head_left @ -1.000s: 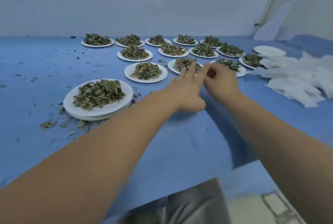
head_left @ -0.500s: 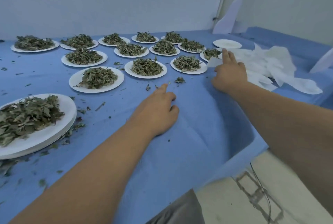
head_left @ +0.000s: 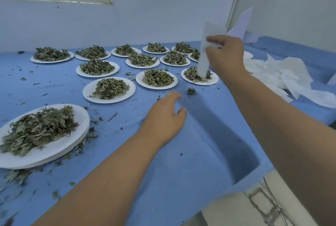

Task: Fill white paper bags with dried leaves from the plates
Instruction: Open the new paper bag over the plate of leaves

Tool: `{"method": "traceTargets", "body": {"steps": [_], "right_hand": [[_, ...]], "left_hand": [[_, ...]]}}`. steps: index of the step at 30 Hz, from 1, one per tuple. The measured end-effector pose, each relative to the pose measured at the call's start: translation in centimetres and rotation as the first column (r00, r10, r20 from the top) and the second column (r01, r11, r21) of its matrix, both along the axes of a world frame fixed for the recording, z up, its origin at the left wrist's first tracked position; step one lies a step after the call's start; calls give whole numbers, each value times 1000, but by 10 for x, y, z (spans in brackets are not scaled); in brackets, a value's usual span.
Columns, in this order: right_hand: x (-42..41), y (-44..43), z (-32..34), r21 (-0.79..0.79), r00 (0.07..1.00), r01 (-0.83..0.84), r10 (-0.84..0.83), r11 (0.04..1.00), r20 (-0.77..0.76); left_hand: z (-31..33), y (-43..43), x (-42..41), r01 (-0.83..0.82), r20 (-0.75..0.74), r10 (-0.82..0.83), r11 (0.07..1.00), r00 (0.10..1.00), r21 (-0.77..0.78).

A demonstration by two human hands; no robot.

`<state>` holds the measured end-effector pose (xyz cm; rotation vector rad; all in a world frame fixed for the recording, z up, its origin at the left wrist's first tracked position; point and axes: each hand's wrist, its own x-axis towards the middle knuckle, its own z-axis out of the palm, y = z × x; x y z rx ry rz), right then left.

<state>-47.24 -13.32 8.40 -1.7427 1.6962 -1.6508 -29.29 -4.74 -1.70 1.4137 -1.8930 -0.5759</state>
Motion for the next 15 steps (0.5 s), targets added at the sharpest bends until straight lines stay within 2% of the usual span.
{"method": "traceTargets", "body": {"steps": [1,2,3,4,5,6,8,9,11,12,13,15], "right_hand": [[18,9,2,9,983,-93,90,996,160],[36,16,2,15,935,-185,171,983,311],[52,23,1,20,858,-281,242,960,453],[68,30,1,18,758,-377,297,926,580],[85,38,1,8,647,-464,333,886,686],[100,44,-1,-5,546,-536,352,844,760],[125,57,-4,-23,422,-641,376,767,825],[137,62,-7,-14,415,-672,392,741,821],[159,72,-11,55,539,-670,434,740,721],[169,77,-13,94,611,-656,454,749,648],[180,81,-15,131,660,-650,470,749,587],[201,91,-15,206,695,-678,524,706,492]], "left_hand": [[8,2,1,-29,-188,39,998,981,55],[16,3,3,-24,-418,80,990,905,138],[27,5,8,30,-643,116,977,757,212],[36,6,16,119,-809,153,957,568,264],[43,7,27,217,-904,183,935,386,282],[49,9,40,279,-944,207,919,257,277],[55,17,69,285,-956,265,913,128,291],[56,22,84,243,-953,291,922,86,303],[56,34,117,128,-956,288,948,52,293],[57,42,134,59,-961,265,961,74,270],[59,51,151,-30,-960,251,968,127,249],[63,67,185,-278,-897,282,941,341,191]]}}
